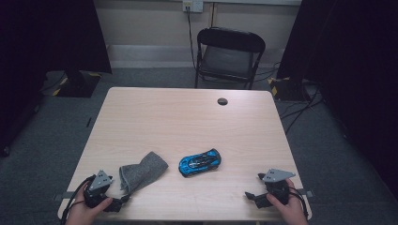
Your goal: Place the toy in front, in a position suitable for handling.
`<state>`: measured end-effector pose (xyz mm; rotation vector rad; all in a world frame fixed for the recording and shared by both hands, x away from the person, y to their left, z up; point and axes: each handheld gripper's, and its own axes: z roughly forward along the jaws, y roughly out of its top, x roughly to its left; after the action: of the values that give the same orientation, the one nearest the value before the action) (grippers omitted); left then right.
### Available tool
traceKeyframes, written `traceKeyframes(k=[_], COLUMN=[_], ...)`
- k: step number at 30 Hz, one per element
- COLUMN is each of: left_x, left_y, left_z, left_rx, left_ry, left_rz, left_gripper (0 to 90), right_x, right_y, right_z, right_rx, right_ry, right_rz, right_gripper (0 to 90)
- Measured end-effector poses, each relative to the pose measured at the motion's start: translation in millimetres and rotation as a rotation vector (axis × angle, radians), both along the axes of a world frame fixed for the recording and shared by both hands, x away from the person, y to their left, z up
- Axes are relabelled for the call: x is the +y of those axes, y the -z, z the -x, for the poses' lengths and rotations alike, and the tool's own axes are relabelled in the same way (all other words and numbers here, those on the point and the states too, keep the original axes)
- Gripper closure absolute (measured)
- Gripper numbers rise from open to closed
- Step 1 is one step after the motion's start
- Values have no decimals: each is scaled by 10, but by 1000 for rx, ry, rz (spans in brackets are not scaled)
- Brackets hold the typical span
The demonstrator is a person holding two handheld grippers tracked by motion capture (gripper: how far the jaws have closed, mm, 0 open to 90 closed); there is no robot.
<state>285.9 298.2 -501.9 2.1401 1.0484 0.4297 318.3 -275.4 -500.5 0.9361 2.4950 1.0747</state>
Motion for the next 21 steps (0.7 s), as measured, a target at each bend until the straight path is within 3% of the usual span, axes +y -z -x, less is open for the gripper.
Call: traceKeyframes(k=[10,16,21], left_x=[4,-26,-19], left_y=[-14,-68,-99], left_z=[6,19,37], left_rx=[7,9,2], left_ry=[2,12,6], left_rz=[-4,3,5], left_gripper=[5,181,159], right_x=[-3,-3,-3], right_y=[-1,-1,-1], right_z=[-8,-9,-9], right_rx=[0,1,1], right_ry=[-7,-7,-7], right_rz=[1,2,2], right_gripper=[80,80,80])
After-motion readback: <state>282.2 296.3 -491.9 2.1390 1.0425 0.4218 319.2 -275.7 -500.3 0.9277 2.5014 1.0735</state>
